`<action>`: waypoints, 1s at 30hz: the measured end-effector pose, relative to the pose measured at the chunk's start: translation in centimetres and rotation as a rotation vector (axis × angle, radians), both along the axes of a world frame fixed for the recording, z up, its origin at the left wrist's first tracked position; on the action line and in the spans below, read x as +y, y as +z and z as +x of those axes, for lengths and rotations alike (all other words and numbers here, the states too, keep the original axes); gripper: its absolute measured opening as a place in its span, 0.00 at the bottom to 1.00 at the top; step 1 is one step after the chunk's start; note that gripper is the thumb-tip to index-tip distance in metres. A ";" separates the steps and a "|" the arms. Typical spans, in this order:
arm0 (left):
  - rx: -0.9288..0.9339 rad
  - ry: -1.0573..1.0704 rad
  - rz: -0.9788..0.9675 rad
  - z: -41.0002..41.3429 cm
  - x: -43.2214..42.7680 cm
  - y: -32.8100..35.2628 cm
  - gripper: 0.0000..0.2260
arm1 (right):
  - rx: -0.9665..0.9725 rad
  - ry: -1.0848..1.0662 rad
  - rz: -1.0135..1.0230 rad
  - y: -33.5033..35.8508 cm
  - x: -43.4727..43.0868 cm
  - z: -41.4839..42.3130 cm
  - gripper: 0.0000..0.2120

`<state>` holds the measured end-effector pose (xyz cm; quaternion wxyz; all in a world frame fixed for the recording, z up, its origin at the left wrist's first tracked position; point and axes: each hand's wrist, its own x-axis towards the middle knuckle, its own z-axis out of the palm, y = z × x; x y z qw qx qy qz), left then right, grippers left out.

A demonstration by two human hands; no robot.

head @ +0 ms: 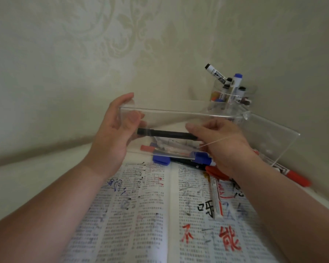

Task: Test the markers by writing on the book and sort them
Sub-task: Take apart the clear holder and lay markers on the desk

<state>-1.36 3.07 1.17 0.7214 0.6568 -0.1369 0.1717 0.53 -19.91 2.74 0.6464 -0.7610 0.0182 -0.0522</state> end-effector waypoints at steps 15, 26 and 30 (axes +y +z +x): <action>0.299 -0.013 -0.550 0.2 -0.2 1.5 0.28 | -0.268 0.171 -0.280 3.1 -5.8 -1.1 0.05; 0.375 -0.030 -0.663 0.3 0.3 1.6 0.30 | -0.209 0.262 -0.757 2.5 -6.9 -0.1 0.10; 0.393 -0.071 -0.653 0.4 0.3 1.4 0.32 | -0.179 0.283 -0.929 1.7 -5.4 0.0 0.07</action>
